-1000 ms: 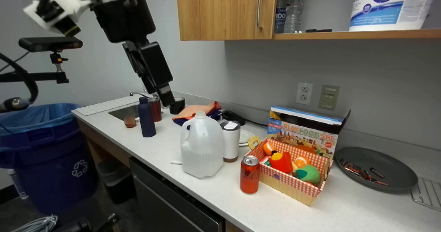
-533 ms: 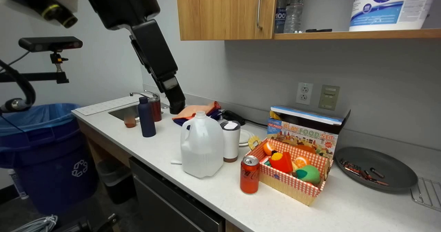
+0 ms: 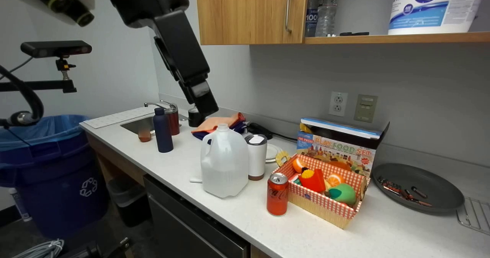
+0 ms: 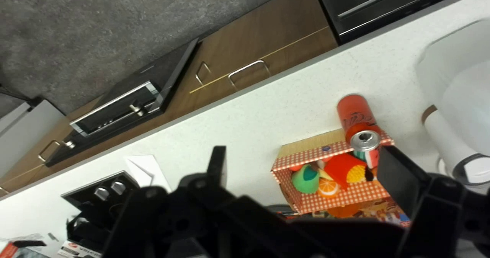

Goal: Close the overhead cabinet door

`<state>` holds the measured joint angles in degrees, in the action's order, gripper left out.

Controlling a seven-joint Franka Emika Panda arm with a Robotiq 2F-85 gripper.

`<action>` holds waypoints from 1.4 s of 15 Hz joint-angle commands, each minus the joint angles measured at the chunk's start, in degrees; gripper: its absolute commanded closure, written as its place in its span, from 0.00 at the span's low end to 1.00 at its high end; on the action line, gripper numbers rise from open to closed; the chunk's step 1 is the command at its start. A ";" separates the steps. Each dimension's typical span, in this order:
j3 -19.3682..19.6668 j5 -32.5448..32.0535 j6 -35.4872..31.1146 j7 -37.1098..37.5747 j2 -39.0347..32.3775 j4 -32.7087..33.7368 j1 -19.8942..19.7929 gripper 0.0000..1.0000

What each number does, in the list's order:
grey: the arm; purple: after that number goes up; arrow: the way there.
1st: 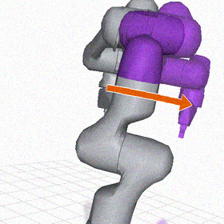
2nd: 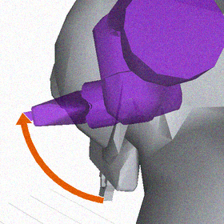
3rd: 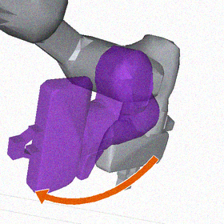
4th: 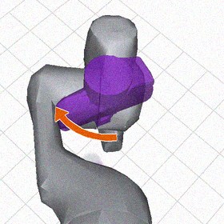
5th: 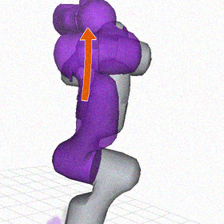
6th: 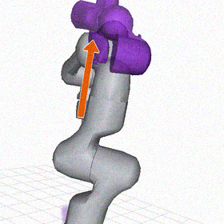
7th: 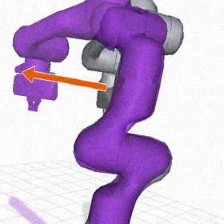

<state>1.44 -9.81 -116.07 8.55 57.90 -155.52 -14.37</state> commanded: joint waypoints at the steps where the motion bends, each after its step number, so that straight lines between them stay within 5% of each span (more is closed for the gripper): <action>1: 3.86 -5.17 -0.79 -0.62 -6.09 6.44 -4.90 0.00; 11: 14.09 -9.49 -15.00 0.85 -22.32 22.62 -11.68 0.00; 21: 12.25 -16.66 -27.97 9.80 -32.89 29.50 -20.53 0.00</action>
<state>15.22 -23.49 -141.73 14.95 27.59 -128.51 -32.08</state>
